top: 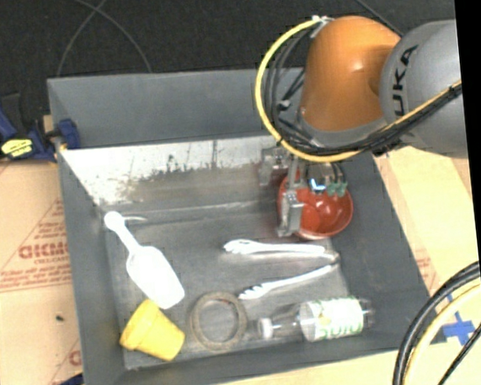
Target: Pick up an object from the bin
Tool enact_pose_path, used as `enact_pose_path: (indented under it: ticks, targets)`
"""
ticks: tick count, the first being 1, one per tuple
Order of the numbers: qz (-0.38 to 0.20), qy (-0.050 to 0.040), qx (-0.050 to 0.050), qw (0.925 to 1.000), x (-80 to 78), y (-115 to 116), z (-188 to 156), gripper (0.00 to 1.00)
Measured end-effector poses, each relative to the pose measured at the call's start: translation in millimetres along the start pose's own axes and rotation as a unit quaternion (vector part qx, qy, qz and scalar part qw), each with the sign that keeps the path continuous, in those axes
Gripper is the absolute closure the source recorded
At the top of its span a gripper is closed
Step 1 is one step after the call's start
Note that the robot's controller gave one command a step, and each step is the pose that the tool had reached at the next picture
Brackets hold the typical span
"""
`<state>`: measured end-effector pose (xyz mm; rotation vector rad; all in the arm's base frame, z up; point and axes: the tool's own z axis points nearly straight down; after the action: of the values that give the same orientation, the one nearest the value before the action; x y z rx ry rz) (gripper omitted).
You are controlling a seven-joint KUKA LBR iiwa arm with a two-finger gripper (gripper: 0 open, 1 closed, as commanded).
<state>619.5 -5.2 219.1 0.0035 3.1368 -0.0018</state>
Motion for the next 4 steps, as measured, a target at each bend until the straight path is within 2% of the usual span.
enact_pose_path:
  ticks: [1, 2, 3, 4]
  targets:
    - [0.000, 0.0002, 0.000, 1.0000, 0.1, 0.0, 0.2, 0.00]
    - [-0.001, -0.0009, 0.001, 1.0000, 19.7, -2.6, 53.4, 0.00]
    - [0.012, -0.0076, 0.000, 0.9999, -6.4, 2.1, 56.6, 0.00]
    - [-0.063, -0.0027, 0.000, 0.9980, 47.9, 16.8, 92.0, 0.00]
